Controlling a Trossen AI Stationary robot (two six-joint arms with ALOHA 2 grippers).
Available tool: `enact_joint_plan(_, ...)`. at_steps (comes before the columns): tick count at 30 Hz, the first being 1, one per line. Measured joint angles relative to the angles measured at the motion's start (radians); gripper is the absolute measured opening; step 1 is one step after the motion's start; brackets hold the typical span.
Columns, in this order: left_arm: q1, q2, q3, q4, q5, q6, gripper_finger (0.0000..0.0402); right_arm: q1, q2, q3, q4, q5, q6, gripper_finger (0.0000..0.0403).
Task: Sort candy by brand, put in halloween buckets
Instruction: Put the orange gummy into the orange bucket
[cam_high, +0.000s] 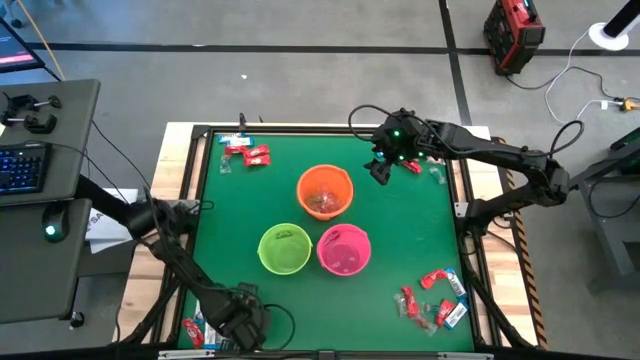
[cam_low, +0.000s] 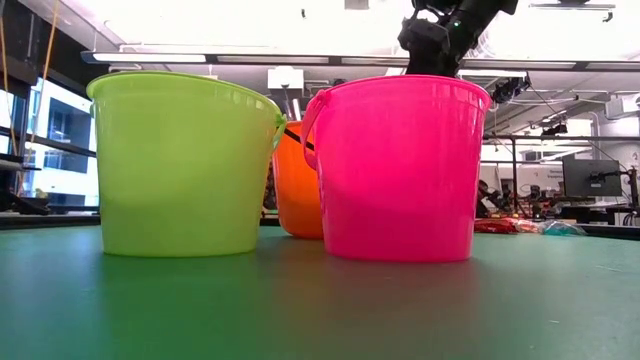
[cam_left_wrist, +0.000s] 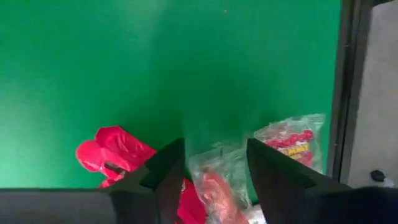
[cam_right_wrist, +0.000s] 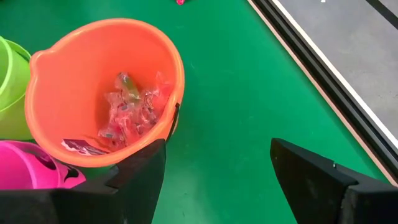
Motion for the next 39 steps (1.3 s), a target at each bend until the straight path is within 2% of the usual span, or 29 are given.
enact_joint_plan(7, 0.001, 0.001, 0.000, -0.001, 0.000, -0.006, 0.0111, 0.000, 0.000, 0.000, 0.000, 0.000, 0.000, 0.0281)
enact_joint_plan(11, 0.014, -0.025, 0.000, -0.034, 0.009, -0.006, 0.0056, 0.000, 0.000, 0.000, 0.000, 0.000, 0.000, 0.0281)
enact_joint_plan(14, 0.028, -0.083, 0.000, -0.078, 0.009, -0.005, 0.0010, 0.000, 0.000, 0.000, 0.000, 0.000, -0.002, 0.0281)
enact_joint_plan(20, 0.108, -0.299, 0.000, -0.200, 0.009, 0.042, 0.0002, 0.000, 0.000, 0.000, 0.000, 0.000, -0.010, 0.0281)
enact_joint_plan(24, 0.244, -0.475, 0.007, -0.270, -0.038, 0.114, 0.0001, 0.000, 0.000, 0.000, 0.000, 0.000, -0.012, 0.0281)
enact_joint_plan(27, 0.409, -0.575, 0.039, -0.282, -0.166, 0.222, 0.0001, 0.000, -0.008, 0.000, 0.000, -0.002, 0.008, 0.0281)
enact_joint_plan(30, 0.612, -0.618, 0.053, -0.183, -0.286, 0.395, 0.0000, 0.000, -0.037, 0.000, 0.000, -0.025, 0.039, 0.0281)
enact_joint_plan(32, 0.752, -0.604, 0.053, -0.045, -0.266, 0.515, 0.0000, 0.000, -0.060, 0.000, -0.002, -0.027, 0.065, 0.0281)
enact_joint_plan(34, 0.868, -0.558, 0.053, 0.100, -0.186, 0.611, 0.0000, 0.000, -0.082, 0.000, -0.013, -0.028, 0.094, 0.0281)
enact_joint_plan(36, 0.946, -0.493, 0.053, 0.231, -0.108, 0.673, 0.0000, 0.000, -0.103, 0.000, -0.034, -0.027, 0.118, 0.0281)
enact_joint_plan(39, 1.007, -0.390, 0.052, 0.362, 0.000, 0.701, 0.0000, 0.000, -0.127, 0.000, -0.068, -0.026, 0.156, 0.0281)
